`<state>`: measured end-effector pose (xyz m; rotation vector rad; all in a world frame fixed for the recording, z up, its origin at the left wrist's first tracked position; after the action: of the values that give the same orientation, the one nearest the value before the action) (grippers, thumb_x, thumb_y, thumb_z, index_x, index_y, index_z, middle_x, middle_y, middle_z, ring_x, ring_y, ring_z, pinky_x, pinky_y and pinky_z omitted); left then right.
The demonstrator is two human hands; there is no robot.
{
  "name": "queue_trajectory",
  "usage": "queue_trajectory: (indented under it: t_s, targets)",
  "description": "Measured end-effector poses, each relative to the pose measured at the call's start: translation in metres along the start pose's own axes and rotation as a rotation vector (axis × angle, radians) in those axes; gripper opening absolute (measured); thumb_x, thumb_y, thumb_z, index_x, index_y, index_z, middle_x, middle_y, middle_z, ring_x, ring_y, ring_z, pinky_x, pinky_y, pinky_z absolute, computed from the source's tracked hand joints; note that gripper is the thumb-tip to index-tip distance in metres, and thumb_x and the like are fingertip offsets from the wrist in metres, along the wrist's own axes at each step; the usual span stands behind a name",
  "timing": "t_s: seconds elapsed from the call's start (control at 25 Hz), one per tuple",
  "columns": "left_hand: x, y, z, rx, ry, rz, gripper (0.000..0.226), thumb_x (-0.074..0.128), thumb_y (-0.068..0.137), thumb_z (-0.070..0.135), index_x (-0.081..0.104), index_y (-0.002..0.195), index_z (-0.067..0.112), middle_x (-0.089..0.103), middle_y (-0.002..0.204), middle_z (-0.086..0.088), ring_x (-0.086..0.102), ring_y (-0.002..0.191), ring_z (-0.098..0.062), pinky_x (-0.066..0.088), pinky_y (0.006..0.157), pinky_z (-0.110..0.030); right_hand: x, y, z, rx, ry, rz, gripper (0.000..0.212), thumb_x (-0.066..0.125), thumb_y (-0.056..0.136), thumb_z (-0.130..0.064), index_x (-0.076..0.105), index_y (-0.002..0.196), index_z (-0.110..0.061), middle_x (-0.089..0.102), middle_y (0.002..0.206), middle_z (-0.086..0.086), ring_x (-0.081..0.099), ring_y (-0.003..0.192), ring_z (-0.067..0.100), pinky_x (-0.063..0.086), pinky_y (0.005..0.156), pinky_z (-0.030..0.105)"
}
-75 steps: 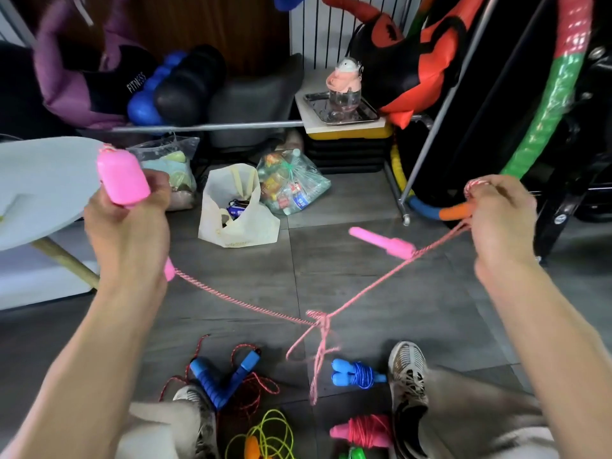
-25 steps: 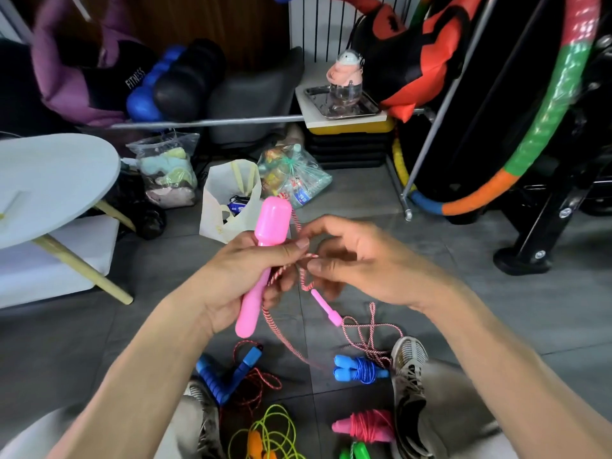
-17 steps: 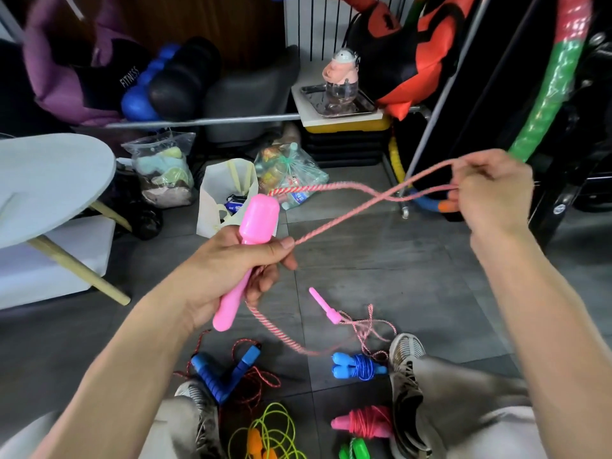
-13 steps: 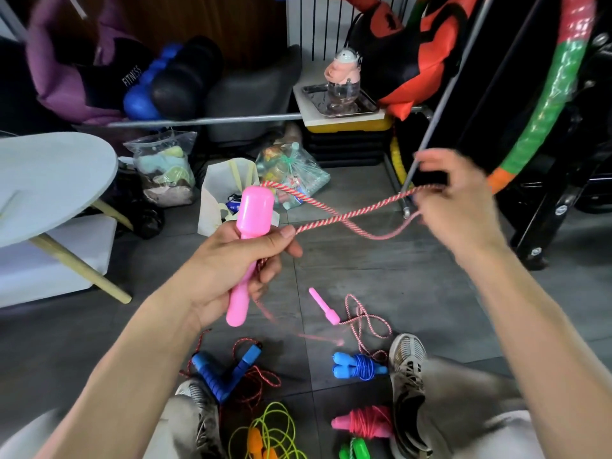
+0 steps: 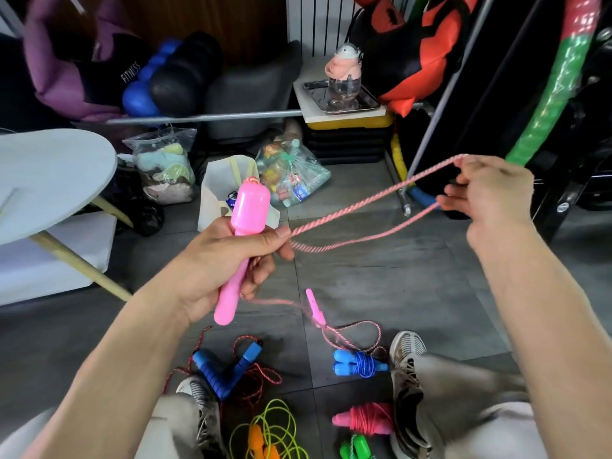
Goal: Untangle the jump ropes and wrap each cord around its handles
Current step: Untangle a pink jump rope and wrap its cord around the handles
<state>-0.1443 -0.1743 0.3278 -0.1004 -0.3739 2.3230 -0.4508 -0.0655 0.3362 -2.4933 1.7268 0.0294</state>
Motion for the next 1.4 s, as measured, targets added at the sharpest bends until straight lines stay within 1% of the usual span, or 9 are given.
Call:
queue_trajectory:
  t_s: [0.12,0.28,0.36,0.64,0.84,0.92,1.16,1.28,1.4]
  targets:
    - [0.001,0.000,0.000,0.012,-0.017,0.014,0.025,0.066,0.079,0.028,0.069,0.071,0.005,0.042,0.045,-0.007,0.029,0.033,-0.015,0.028,0.038,-0.020,0.017,-0.010,0.001,-0.165,-0.228,-0.104,0.040,0.057,0.083,-0.010,0.059,0.119,-0.026,0.060,0.110,-0.002,0.066,0.072,0.020,0.059,0.062,0.039]
    - [0.010,0.002,0.001,0.015,-0.101,0.000,0.027,0.065,0.078,0.027,0.066,0.078,0.000,0.044,0.044,-0.004,0.030,0.032,-0.011,0.028,0.037,-0.018,0.087,-0.125,0.005,-0.020,-0.050,-1.098,0.039,0.070,0.084,-0.010,0.062,0.120,-0.021,0.071,0.109,-0.002,0.066,0.072,0.023,0.059,0.073,0.041]
    - [0.015,0.001,0.003,0.027,-0.097,-0.011,0.027,0.063,0.080,0.025,0.063,0.079,-0.001,0.048,0.043,-0.001,0.032,0.031,-0.009,0.027,0.037,-0.019,0.095,-0.154,0.006,0.021,-0.091,-1.261,0.026,0.063,0.090,-0.007,0.063,0.116,-0.010,0.072,0.092,0.007,0.065,0.068,0.027,0.059,0.065,0.036]
    - [0.000,0.004,0.000,0.010,-0.050,0.045,0.023,0.068,0.077,0.026,0.068,0.069,0.004,0.043,0.043,-0.007,0.032,0.031,-0.013,0.029,0.037,-0.020,0.040,-0.037,-0.021,-0.572,-0.384,-0.255,0.015,0.054,0.092,-0.016,0.067,0.088,-0.022,0.067,0.073,0.002,0.068,0.069,0.025,0.057,0.069,0.045]
    - [-0.020,0.002,0.010,0.087,-0.087,0.095,0.020,0.072,0.077,0.025,0.068,0.061,0.014,0.041,0.048,-0.009,0.028,0.032,-0.012,0.028,0.038,-0.018,-0.022,0.007,-0.024,-0.503,-0.487,0.242,0.024,0.050,0.086,-0.020,0.069,0.100,-0.015,0.070,0.096,0.005,0.065,0.087,0.020,0.049,0.084,0.029]
    - [-0.016,0.001,0.010,0.104,-0.138,0.086,0.021,0.068,0.077,0.029,0.067,0.062,0.014,0.038,0.045,-0.004,0.026,0.033,-0.011,0.025,0.039,-0.019,-0.002,-0.010,-0.022,-0.547,-0.563,0.092,0.034,0.052,0.078,-0.018,0.068,0.109,-0.018,0.068,0.107,0.002,0.065,0.096,0.022,0.050,0.091,0.034]
    - [0.008,0.005,0.006,0.104,-0.151,0.001,0.025,0.063,0.080,0.031,0.067,0.069,0.009,0.039,0.043,-0.003,0.025,0.032,-0.011,0.025,0.039,-0.020,0.098,-0.150,0.004,0.005,-0.017,-1.190,0.028,0.063,0.090,0.000,0.062,0.116,-0.010,0.071,0.092,0.006,0.064,0.064,0.026,0.060,0.063,0.037]
    - [0.005,0.005,0.002,0.060,-0.100,-0.003,0.026,0.065,0.078,0.031,0.068,0.073,0.005,0.042,0.044,-0.005,0.029,0.032,-0.013,0.028,0.038,-0.019,0.096,-0.132,0.002,-0.051,-0.065,-1.047,0.011,0.059,0.093,-0.001,0.067,0.098,-0.008,0.061,0.073,0.013,0.062,0.057,0.019,0.059,0.057,0.030]
    - [-0.004,0.005,-0.001,0.020,-0.060,0.010,0.026,0.075,0.077,0.029,0.067,0.069,0.006,0.042,0.044,-0.006,0.030,0.031,-0.013,0.029,0.038,-0.019,0.060,-0.060,-0.008,-0.117,-0.075,-0.476,0.013,0.059,0.094,-0.003,0.072,0.092,-0.007,0.060,0.071,0.009,0.059,0.050,0.013,0.059,0.055,0.030]
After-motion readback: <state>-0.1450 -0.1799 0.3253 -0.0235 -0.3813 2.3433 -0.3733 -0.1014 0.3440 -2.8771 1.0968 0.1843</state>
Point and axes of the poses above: each hand's wrist, its own y-axis towards the middle knuckle, its own x-axis out of the palm, z = x × y, the point moved 6 cm from there along y, towards the middle knuckle
